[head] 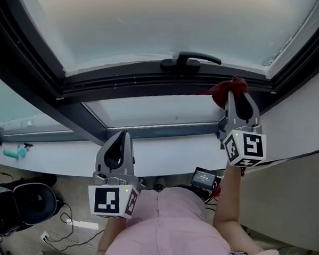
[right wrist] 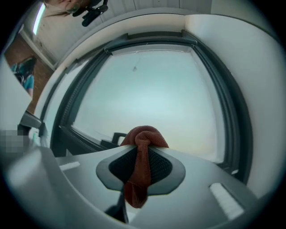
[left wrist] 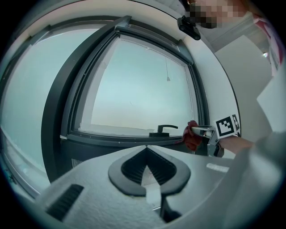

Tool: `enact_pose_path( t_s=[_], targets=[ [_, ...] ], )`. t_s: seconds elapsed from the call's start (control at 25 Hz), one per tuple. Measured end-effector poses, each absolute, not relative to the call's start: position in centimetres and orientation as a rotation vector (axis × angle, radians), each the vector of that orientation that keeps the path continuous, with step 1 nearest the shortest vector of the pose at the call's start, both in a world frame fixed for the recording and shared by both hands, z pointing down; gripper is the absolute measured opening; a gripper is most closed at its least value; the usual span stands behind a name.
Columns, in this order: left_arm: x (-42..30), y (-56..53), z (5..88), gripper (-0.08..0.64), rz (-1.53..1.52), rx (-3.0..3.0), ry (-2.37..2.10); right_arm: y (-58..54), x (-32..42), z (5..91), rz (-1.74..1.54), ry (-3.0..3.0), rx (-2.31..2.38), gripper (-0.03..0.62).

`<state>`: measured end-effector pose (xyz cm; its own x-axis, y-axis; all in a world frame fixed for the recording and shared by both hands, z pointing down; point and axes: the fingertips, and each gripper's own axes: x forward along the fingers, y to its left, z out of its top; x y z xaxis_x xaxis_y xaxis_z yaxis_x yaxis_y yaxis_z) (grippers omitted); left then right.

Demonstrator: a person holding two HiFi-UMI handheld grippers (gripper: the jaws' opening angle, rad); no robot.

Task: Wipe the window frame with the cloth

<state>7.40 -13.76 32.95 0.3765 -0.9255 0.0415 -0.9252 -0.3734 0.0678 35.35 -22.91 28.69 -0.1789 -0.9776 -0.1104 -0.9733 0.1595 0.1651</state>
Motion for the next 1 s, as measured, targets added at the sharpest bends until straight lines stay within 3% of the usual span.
enact_pose_path(
  t_s=[0.4,1.0],
  targets=[
    [6.3,-12.8,33.6,-0.003,-0.001,2.489,-1.751,-26.7,23.8,37.0,-0.152,-2.472,1.619,0.069],
    [7.2,-13.0,33.5,-0.003,-0.025,2.483,-1.759,-28.4,23.1,38.6,-0.271,-2.447,1.532,0.069]
  ],
)
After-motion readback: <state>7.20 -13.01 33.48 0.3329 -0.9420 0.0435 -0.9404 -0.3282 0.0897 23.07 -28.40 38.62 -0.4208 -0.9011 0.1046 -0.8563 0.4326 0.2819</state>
